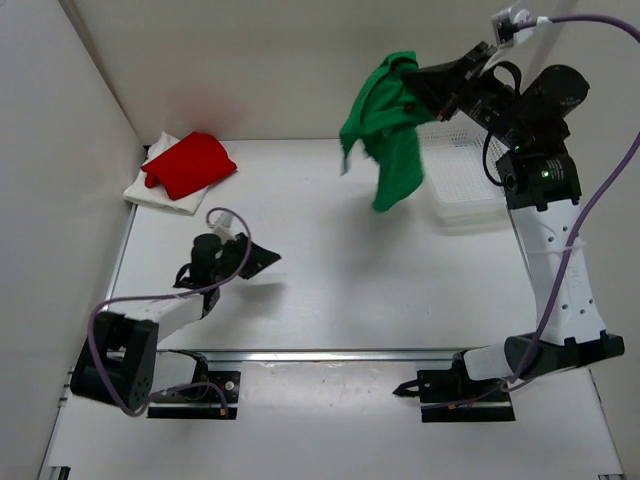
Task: Fold and stack the t-shirts
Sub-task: Move the tshirt to the center of the board, then flatten out the tshirt
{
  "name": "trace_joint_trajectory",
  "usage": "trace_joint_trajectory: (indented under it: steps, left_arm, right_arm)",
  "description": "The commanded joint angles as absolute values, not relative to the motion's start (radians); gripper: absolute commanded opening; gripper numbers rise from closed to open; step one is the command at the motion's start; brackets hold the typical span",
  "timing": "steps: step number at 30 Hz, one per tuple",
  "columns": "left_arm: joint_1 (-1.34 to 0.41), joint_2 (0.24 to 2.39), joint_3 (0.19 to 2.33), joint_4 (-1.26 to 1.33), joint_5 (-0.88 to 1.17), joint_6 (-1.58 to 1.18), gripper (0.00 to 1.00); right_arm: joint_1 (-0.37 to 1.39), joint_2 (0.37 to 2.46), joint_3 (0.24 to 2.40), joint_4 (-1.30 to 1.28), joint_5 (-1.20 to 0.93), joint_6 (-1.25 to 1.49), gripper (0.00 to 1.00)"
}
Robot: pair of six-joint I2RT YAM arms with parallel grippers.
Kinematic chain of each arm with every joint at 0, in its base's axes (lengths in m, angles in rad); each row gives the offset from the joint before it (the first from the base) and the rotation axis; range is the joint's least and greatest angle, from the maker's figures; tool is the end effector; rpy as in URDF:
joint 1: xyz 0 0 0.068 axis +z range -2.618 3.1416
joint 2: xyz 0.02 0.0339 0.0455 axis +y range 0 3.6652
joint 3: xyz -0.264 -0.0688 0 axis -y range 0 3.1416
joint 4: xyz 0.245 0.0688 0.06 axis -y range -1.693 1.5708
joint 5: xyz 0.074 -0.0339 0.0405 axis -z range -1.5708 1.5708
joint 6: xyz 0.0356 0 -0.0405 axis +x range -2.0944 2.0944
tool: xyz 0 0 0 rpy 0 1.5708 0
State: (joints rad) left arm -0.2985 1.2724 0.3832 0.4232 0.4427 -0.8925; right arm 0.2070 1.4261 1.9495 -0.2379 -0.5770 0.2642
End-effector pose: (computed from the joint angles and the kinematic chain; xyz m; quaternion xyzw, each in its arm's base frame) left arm 0.2232 -0.0846 0.1657 -0.1329 0.8279 -0.4419 0.3190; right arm 0.2542 0.0732 0.5784 -0.2112 0.5808 0.3449 0.7064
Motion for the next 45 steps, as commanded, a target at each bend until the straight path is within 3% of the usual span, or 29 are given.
trace_joint_trajectory:
  steps: [1,7,8,10,11,14,16,18,20,22,23,26,28,33,35,36,37,38,40,43,45]
  left_arm:
    - [-0.157,1.119,0.324,0.463,0.483,-0.968,0.30]
    - [-0.083,1.081,0.334,0.379,0.451,-0.928,0.34]
    - [-0.090,1.077,0.331,0.386,0.451,-0.931,0.35]
    - [-0.097,1.086,0.344,0.355,0.425,-0.904,0.35]
    - [-0.092,1.085,0.351,0.339,0.417,-0.894,0.35]
    - [-0.110,1.091,0.351,0.350,0.394,-0.894,0.36]
    - [-0.153,1.091,0.356,0.341,0.332,-0.877,0.39]
    - [-0.196,1.101,0.371,0.341,0.277,-0.861,0.42]
    - [-0.236,1.114,0.396,0.348,0.226,-0.853,0.44]
    - [-0.247,1.147,0.411,0.374,0.210,-0.867,0.47]
    - [-0.244,1.158,0.410,0.382,0.213,-0.880,0.48]
    - [-0.215,1.177,0.411,0.413,0.267,-0.900,0.52]
    - [-0.204,1.157,0.432,0.390,0.271,-0.874,0.59]
    - [-0.149,1.186,0.574,0.247,0.423,-0.784,0.83]
    - [-0.111,1.186,0.575,0.267,0.495,-0.811,0.89]
    - [-0.109,1.187,0.572,0.278,0.530,-0.828,0.82]
    - [-0.080,1.186,0.565,0.305,0.546,-0.856,0.61]
    - [-0.059,1.183,0.546,0.331,0.583,-0.870,0.53]
    - [-0.015,1.178,0.517,0.388,0.630,-0.925,0.23]
    - [-0.002,1.149,0.529,0.356,0.632,-0.902,0.12]
    - [-0.002,1.120,0.534,0.332,0.594,-0.881,0.11]
  right_arm:
    - [0.143,1.430,1.729,-0.088,-0.788,0.395,0.00]
    - [0.017,1.373,1.054,0.358,-0.799,0.612,0.01]
    - [0.002,1.394,0.945,0.461,-0.817,0.649,0.06]
    - [-0.088,1.416,0.861,0.468,-0.818,0.686,0.24]
    - [-0.131,1.423,0.850,0.457,-0.812,0.684,0.33]
    - [-0.144,1.378,0.856,0.283,-0.657,0.590,0.42]
    - [-0.071,1.339,0.908,0.084,-0.426,0.499,0.46]
    - [0.065,1.304,0.907,0.003,-0.309,0.433,0.39]
    - [0.182,1.282,0.850,0.009,-0.291,0.425,0.18]
    - [0.283,1.298,0.786,0.075,-0.328,0.454,0.05]
    - [0.349,1.310,0.782,0.090,-0.330,0.451,0.01]
    - [0.509,1.446,0.927,0.049,-0.316,0.387,0.00]
    - [0.593,1.581,1.030,0.014,-0.283,0.318,0.02]
    - [0.673,1.791,1.201,0.037,-0.313,0.282,0.33]
    - [0.704,1.894,1.287,0.048,-0.313,0.258,0.40]
    - [0.718,1.916,1.314,0.043,-0.319,0.255,0.40]
    - [0.735,1.971,1.360,0.041,-0.315,0.242,0.42]
    - [0.750,2.014,1.399,0.035,-0.295,0.232,0.42]
    - [0.764,2.089,1.493,0.003,-0.258,0.216,0.42]
    - [0.788,2.196,1.620,-0.080,-0.200,0.201,0.42]
    - [0.807,2.262,1.711,-0.142,-0.117,0.178,0.42]
